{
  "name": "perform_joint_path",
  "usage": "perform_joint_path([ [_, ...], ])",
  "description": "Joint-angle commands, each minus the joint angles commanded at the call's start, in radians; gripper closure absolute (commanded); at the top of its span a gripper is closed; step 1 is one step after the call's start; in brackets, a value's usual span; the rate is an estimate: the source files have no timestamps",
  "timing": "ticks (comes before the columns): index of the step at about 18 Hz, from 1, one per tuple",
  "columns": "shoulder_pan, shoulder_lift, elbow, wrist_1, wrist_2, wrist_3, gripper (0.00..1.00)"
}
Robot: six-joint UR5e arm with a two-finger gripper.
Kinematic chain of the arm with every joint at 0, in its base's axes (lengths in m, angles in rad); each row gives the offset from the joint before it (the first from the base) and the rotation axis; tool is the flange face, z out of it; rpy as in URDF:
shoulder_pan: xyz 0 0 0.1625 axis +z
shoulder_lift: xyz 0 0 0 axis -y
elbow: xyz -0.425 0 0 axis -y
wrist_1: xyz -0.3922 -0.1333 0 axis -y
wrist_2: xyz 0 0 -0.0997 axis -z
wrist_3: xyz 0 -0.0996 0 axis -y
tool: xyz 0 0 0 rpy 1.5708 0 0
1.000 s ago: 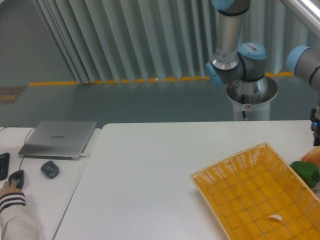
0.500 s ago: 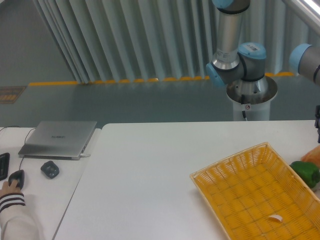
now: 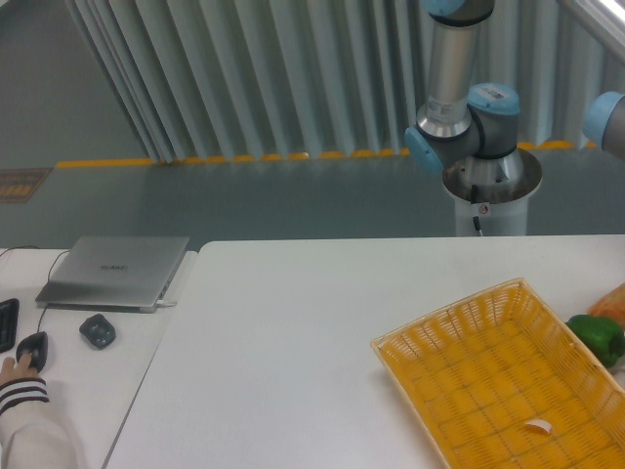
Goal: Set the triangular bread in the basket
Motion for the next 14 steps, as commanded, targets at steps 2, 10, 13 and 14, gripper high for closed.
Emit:
perform_joint_path([
  [2,-0.003,-0.005,0.000,0.000,0.003,-0.003,0.00],
  [10,-0.023,-0.034,-0.008,0.003,0.104,0.008,0.00],
  [13,-0.029,-0.044,-0.009,0.003,0.126,0.006,0.00],
  [14,-0.029,-0.048,-0.009,0.005,0.126,0.006,0.00],
])
